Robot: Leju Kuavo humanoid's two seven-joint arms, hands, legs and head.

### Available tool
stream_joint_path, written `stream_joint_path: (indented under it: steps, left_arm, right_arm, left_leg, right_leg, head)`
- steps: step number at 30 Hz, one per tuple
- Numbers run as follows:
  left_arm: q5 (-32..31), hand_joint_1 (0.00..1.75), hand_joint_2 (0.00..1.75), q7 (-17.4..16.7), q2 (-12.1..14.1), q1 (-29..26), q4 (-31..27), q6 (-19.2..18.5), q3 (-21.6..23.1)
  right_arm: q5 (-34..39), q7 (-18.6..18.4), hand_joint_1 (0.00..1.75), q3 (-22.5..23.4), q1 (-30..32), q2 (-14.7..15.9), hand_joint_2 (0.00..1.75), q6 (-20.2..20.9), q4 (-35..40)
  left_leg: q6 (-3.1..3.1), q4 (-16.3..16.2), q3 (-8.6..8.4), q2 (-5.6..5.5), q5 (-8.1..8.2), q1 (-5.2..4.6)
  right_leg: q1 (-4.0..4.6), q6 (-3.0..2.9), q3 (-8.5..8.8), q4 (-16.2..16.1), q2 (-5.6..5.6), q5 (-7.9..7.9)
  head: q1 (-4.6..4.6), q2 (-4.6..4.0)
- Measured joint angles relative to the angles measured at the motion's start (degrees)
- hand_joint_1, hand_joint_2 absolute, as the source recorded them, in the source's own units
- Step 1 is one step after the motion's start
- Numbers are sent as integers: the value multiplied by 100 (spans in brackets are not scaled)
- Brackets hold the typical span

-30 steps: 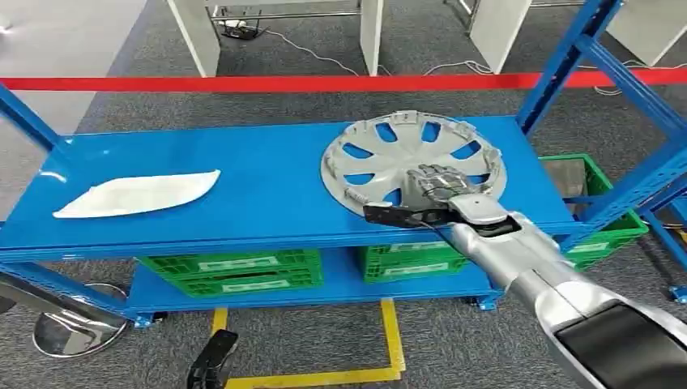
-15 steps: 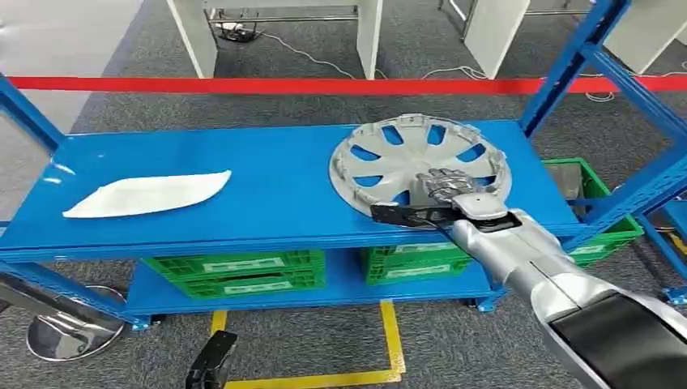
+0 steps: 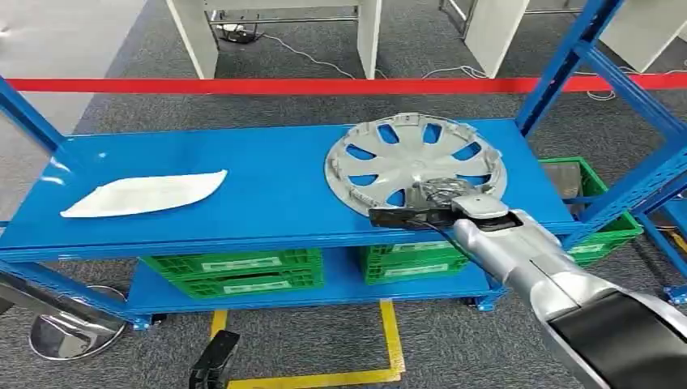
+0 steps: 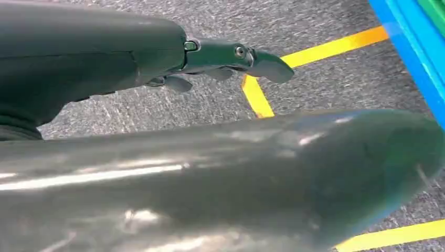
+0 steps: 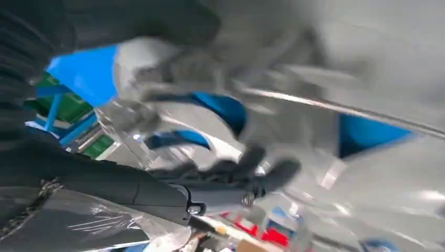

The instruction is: Take the parts from the cabinet and place them on the table.

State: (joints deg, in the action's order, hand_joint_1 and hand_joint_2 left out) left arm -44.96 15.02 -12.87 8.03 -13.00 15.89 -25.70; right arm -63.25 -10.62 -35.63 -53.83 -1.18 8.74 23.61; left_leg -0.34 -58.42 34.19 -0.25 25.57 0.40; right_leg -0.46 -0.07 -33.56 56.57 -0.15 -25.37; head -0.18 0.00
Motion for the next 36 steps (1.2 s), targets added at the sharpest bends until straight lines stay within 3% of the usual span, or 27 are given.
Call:
stream_joint_path:
  steps: [1, 4, 5, 6, 7, 9, 10, 11, 14, 16, 17, 19, 20, 21, 22, 24, 25, 26, 29, 31, 32, 34, 35, 36]
  left_arm:
    - [0, 0, 0, 9, 2, 3, 0, 2, 0]
    - [11, 0, 0, 33, 20, -15, 0, 4, -2]
    - [13, 0, 0, 72, 24, -28, 0, 4, -2]
    - [20, 0, 0, 101, 26, -34, 0, 2, -2]
    - [22, 0, 0, 125, 33, -33, 0, 4, -2]
    - [44, 0, 0, 173, 44, -32, 0, 0, -2]
    - [44, 0, 0, 192, 42, -32, 0, -4, -2]
    - [48, 0, 0, 206, 39, -24, 0, -13, -2]
    - [55, 0, 0, 230, 44, -41, 0, -15, -7]
    - [57, 0, 0, 240, 42, -24, 0, -15, -7]
    - [57, 0, 0, 240, 44, -15, 0, -15, -7]
    - [57, 0, 0, 240, 44, -18, 0, -15, -9]
    - [59, 0, 0, 243, 44, -21, 0, -18, -9]
    - [66, 0, 0, 267, 44, -22, 0, -57, -13]
    - [98, 0, 175, 314, 46, -20, 0, -129, -15]
    - [195, 0, 175, 440, 46, -17, 0, -342, -18]
    - [234, 0, 175, 499, 46, -16, 0, -451, -24]
    - [243, 0, 175, 540, 50, -9, 0, -499, -26]
    - [260, 0, 175, 605, 55, -10, 0, -527, -37]
    - [306, 0, 175, 618, 59, -7, 0, -533, -52]
    - [332, 0, 175, 634, 59, -5, 0, -535, -59]
    - [358, 0, 175, 647, 74, -21, 0, -438, -83]
    - [358, 0, 175, 645, 76, -34, 0, -363, -92]
    - [358, 0, 175, 625, 81, -38, 0, -290, -98]
  right_arm:
    - [4, 18, 175, 2, 1, -9, 175, 11, -7]
    - [17, 88, 175, 4, 77, -13, 175, 15, -33]
    - [22, 90, 175, 4, 104, -13, 175, -9, -41]
    - [28, 94, 175, 4, 105, -13, 175, -15, -44]
    - [26, 96, 175, 4, 102, -13, 175, -26, -48]
    - [28, 125, 175, 4, 98, -13, 175, -68, -52]
    - [26, 140, 175, 6, 95, -16, 175, -85, -52]
    - [26, 155, 175, 11, 88, -9, 175, -94, -57]
    - [35, 173, 175, 17, 90, -7, 175, -105, -59]
    - [44, 182, 175, 20, 99, 0, 175, -103, -61]
    - [48, 186, 175, 20, 102, 2, 175, -103, -66]
    - [48, 182, 175, 20, 122, 2, 175, -111, -70]
    - [48, 186, 175, 20, 134, 2, 175, -114, -72]
    - [48, 201, 175, 20, 143, 2, 175, -127, -72]
    - [48, 208, 175, 20, 140, 2, 175, -142, -72]
    - [46, 263, 175, 20, 114, 2, 175, -168, -72]
    - [42, 295, 175, 20, 105, 2, 175, -177, -72]
    - [39, 315, 175, 15, 93, 0, 175, -199, -66]
    - [42, 411, 175, 7, 93, -7, 175, -280, -42]
    - [50, 411, 175, 0, 91, -26, 175, -315, 4]
    - [57, 415, 175, 0, 93, -33, 175, -341, 20]
    - [77, 442, 175, -2, 124, -31, 175, -461, 37]
    - [85, 453, 175, -4, 150, -31, 175, -523, 53]
    - [96, 472, 175, -4, 174, -31, 175, -582, 81]
  left_leg:
    - [-46, -167, 67, 6, 141, -6]
    - [-124, -1449, 623, 7, 767, 33]
    - [-144, -1718, 737, 8, 819, 41]
    - [-155, -1692, 719, 7, 739, 49]
    - [-161, -1400, 582, 8, 524, 61]
    - [-167, -360, 85, 9, 13, 86]
    - [-164, -89, -50, 3, 28, 87]
    - [-110, 7, -66, -6, 51, 70]
    - [17, -34, -34, 4, 46, 45]
    - [112, 37, -52, 31, -7, 74]
    - [152, 37, -39, 36, -14, 72]
    - [167, 34, -16, 44, -17, 59]
    - [168, 33, -15, 47, -16, 55]
    - [172, 33, -22, 47, -13, 55]
    - [172, 32, -32, 44, -11, 55]
    - [148, 31, -61, 40, 5, 56]
    - [129, 26, -65, 40, 15, 56]
    - [86, -1, -32, 37, 33, 10]
    - [-7, 47, -51, 39, -6, 38]
    - [-72, -46, -17, 30, 91, 50]
    - [-98, -292, 92, 29, 273, 50]
    - [-138, -1245, 508, 30, 744, 60]
    - [-148, -1646, 683, 29, 871, 59]
    - [-144, -1772, 740, 29, 853, 60]
  right_leg:
    - [-5, -21, 4, -12, 4, 5]
    - [-6, -41, -7, -10, -6, 2]
    - [-7, -41, -7, -8, -4, 2]
    - [-11, -40, -5, -6, -1, 2]
    - [-16, -35, -4, 3, 7, -1]
    - [-31, 7, -2, 49, 15, -26]
    - [-16, 42, -24, 72, 20, -45]
    - [20, 69, -63, 126, 35, -58]
    - [4, 159, -59, 66, 46, -12]
    - [-14, 210, -180, 214, 39, -164]
    - [-14, 225, -332, 543, 35, -362]
    - [-14, 245, -802, 1527, 34, -771]
    - [-14, 252, -962, 1850, 34, -854]
    - [-14, 249, -998, 1902, 34, -793]
    - [-14, 238, -893, 1687, 33, -609]
    - [-15, 198, -367, 635, 26, -99]
    - [-13, 172, -153, 193, 15, -19]
    - [12, 158, -43, 96, 17, -92]
    - [38, 76, -70, 108, 32, -73]
    - [-10, 6, -43, 55, 8, -27]
    - [-13, -21, -44, 55, 2, -31]
    - [-8, -37, -51, 57, -13, -35]
    - [-7, -40, -53, 61, -11, -36]
    - [-7, -40, -51, 62, -4, -38]
  head:
    - [-15, 0]
    - [-11, 0]
    - [-15, 0]
    - [-13, 0]
    - [-17, 0]
    - [-17, 0]
    - [-17, 0]
    - [-24, 0]
    - [-15, 0]
    - [9, 0]
    - [33, 0]
    - [29, 0]
    - [27, 0]
    - [29, 0]
    - [29, 0]
    - [31, 0]
    - [31, 0]
    - [29, 0]
    - [20, 0]
    - [9, 0]
    - [-22, 0]
    - [-15, 0]
    - [-24, 0]
    - [-17, 0]
